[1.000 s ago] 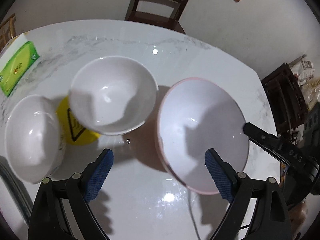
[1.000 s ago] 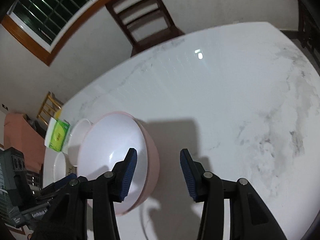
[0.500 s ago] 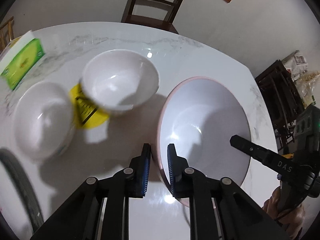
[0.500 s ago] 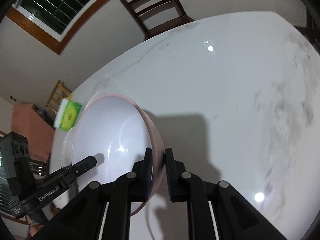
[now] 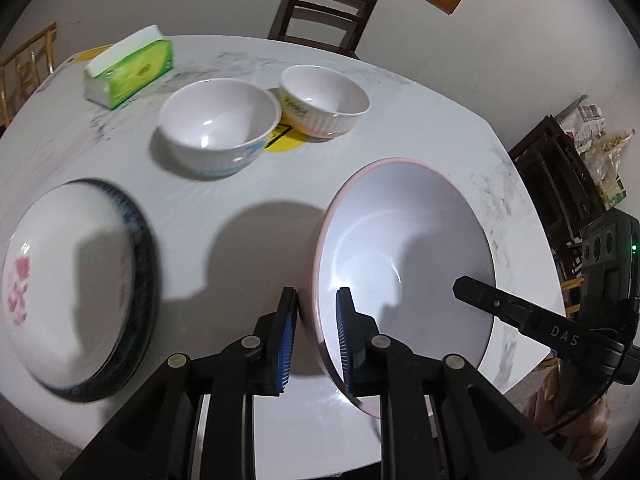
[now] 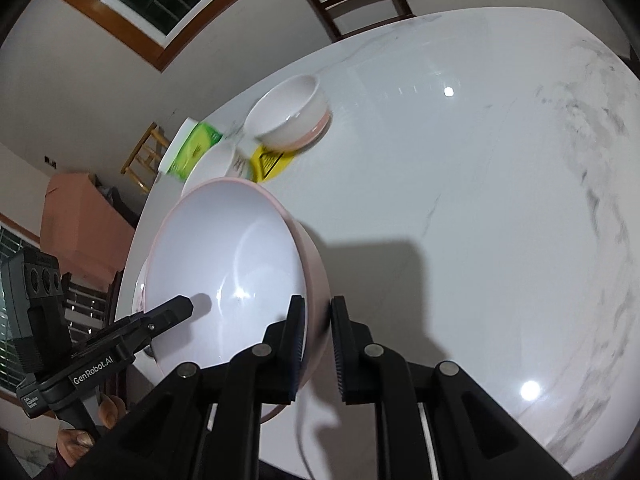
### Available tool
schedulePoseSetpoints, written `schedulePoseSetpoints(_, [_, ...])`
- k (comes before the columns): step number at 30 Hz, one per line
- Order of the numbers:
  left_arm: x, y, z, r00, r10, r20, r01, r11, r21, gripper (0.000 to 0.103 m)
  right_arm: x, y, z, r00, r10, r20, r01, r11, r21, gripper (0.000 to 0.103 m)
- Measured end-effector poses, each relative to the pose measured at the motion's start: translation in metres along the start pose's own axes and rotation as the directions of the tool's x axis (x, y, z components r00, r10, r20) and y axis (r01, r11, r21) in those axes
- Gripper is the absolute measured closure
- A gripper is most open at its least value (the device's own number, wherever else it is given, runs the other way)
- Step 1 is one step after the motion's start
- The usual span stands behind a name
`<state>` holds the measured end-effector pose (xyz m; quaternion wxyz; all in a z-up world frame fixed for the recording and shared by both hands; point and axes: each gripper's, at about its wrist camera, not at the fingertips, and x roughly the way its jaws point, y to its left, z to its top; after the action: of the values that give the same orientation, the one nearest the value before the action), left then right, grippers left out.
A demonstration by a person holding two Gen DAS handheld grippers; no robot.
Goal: Organize plates and bowls
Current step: 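Close both grippers on the pink bowl's rim and lift it, then carry the pink bowl beside the plate stack, lower it, open both grippers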
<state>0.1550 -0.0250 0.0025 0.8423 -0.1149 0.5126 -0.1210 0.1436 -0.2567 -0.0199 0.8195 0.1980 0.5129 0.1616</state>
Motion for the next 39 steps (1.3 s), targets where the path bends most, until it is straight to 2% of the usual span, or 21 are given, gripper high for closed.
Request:
schedulePoseSetpoints(8, [0.002,0.024,-0.019,1.0,0.004,-0.017,-0.004,1.0,-0.023,0.087,0.009,0.021,-0.023,0.999,-0.04,-0.018,0.039,0.999,-0.019,0.089])
schedulePoseSetpoints(13, [0.004,0.029,-0.025,1.0,-0.002,-0.019,0.001,0.999,-0.033,0.081,0.016,0.024,-0.026,0.998,-0.049,-0.031,0.049,0.999,-0.013,0.089])
schedulePoseSetpoints(19, [0.003,0.029,-0.028,1.0,0.001,-0.01,-0.001,0.999,-0.034,0.078,0.023,0.024,-0.026,0.998,-0.04,-0.041,0.04,0.999,0.003,0.089])
schedulePoseSetpoints(25, [0.001,0.028,-0.029,1.0,0.003,-0.003,-0.004,1.0,-0.029,0.067,0.027,0.024,-0.028,0.998,-0.009,-0.062,0.011,0.999,0.032,0.086])
schedulePoseSetpoints(31, [0.002,0.03,-0.03,1.0,-0.004,0.004,0.004,0.999,-0.036,0.063,0.024,0.024,-0.026,0.999,-0.002,-0.041,0.004,0.999,0.052,0.083])
schedulePoseSetpoints(32, [-0.001,0.03,-0.03,1.0,-0.006,0.011,0.006,0.999,-0.035,0.06,0.019,0.024,-0.026,1.0,0.0,-0.021,0.001,0.999,0.049,0.082])
schedulePoseSetpoints(35, [-0.009,0.029,-0.032,0.999,0.016,0.046,-0.015,1.0,-0.023,0.038,0.008,0.026,-0.025,1.0,0.002,0.021,-0.002,0.999,0.033,0.081])
schedulePoseSetpoints(39, [-0.024,0.028,-0.035,0.995,0.042,0.096,-0.043,0.999,0.005,0.034,-0.01,0.029,-0.026,0.996,-0.027,0.087,0.027,1.0,0.002,0.076])
